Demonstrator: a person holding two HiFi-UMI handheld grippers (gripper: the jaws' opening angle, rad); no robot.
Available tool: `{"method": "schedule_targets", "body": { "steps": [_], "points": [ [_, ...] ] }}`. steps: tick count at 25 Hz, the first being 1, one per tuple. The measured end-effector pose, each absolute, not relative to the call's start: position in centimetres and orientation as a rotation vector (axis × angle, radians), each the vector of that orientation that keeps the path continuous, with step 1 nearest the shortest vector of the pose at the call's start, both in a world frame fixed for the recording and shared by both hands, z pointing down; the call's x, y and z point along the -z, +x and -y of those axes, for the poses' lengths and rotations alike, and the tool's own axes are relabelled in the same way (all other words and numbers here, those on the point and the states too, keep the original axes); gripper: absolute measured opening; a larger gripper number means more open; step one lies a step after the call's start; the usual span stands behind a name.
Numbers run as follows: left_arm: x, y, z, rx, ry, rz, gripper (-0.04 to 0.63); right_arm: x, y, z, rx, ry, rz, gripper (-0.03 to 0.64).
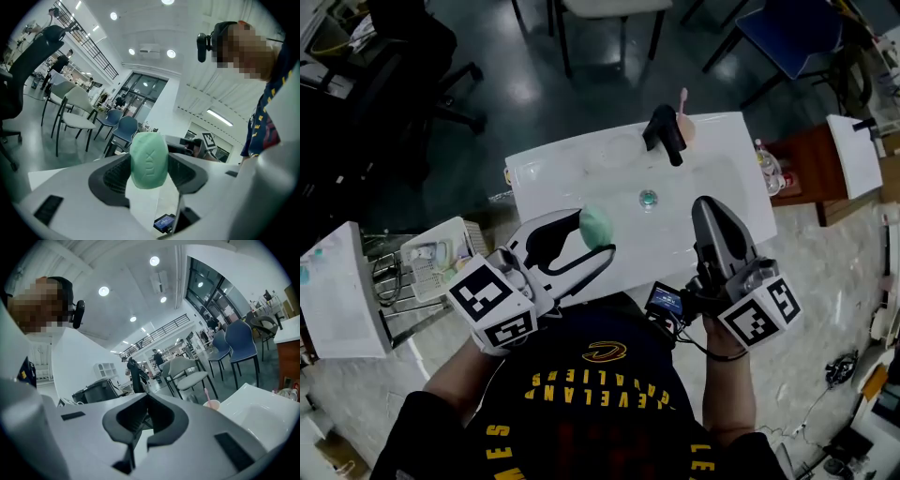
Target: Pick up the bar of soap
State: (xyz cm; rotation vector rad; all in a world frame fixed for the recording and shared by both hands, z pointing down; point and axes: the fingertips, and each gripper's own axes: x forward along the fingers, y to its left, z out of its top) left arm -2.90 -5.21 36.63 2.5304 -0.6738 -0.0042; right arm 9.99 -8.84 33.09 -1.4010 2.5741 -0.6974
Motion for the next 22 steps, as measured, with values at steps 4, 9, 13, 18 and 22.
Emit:
{"method": "schedule_targets", "body": {
  "steps": [4,9,13,18,22],
  "points": [
    [-37.2,-3.1,5.2,-0.009,2.534,0.662,0.262,-33.6,9.7,8.7,0.699,-1.400,-2.565,0.017],
    [-37.5,-3.2,5.1,-0.019,2.530,0.657,0.262,-33.8,10.0,8.6,0.709,-1.418,-2.550,0.017],
    [-37.6,-3.1,5.2,-0.023,2.530,0.656,0.262,-33.8,10.2,8.7,0.710,-1.420,-2.548,0.017],
    [-37.9,-3.5,5.7,-0.027,2.530,0.653,0.262,-34.0,9.7,9.1,0.714,-1.416,-2.551,0.017],
    [-37.7,-3.3,6.4,-0.029,2.532,0.652,0.262,-33.9,9.8,9.5,0.715,-1.415,-2.554,0.017]
  ]
}}
